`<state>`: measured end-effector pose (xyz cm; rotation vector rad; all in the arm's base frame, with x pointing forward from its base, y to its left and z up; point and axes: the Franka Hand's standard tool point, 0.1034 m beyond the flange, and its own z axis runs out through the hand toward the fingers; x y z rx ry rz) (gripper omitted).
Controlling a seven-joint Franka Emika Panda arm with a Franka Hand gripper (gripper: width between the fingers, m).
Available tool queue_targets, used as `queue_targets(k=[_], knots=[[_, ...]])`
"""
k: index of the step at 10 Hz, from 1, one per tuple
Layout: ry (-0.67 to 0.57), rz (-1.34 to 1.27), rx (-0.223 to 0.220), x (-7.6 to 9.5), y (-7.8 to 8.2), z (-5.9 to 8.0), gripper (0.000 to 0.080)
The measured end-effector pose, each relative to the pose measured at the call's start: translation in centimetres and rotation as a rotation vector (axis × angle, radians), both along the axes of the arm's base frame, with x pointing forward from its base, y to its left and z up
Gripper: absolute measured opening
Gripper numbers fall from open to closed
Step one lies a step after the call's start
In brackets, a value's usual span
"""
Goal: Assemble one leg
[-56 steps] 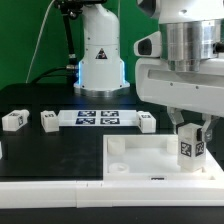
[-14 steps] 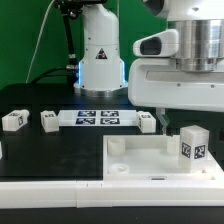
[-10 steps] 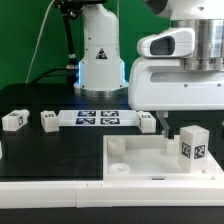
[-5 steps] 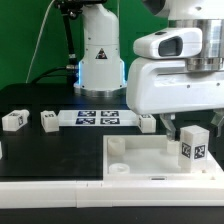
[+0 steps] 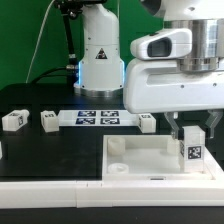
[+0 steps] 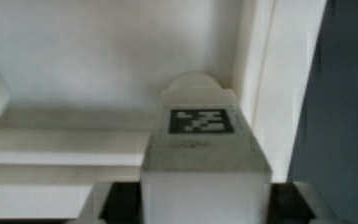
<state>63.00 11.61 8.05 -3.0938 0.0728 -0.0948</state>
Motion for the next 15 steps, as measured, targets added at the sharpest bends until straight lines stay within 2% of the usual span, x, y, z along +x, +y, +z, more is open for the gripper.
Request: queue_targets(k=[1, 7, 9, 11, 12, 13, 14, 15], knots=[[0.007, -0.136, 0.019, 0.02, 0.00, 0.01, 0.0291], [0.055, -0.886, 0.066, -0.23, 0.36, -0.02, 0.0292], [0.067, -1.077, 0.083, -0.22, 0.32, -0.02, 0.0292], [0.073, -1.148, 0.090, -0.22, 0.36, -0.02, 0.0292], [0.071, -1.108, 0.088, -0.22, 0.37, -0.02, 0.0372], [0.069, -1.070, 0.086, -0.22, 0.40, -0.02, 0.0507], [0.065, -1.040, 0.086, -0.19, 0.52, 0.00, 0.0507], [0.057, -0.946, 0.081, -0.14, 0.42, 0.01, 0.0619]])
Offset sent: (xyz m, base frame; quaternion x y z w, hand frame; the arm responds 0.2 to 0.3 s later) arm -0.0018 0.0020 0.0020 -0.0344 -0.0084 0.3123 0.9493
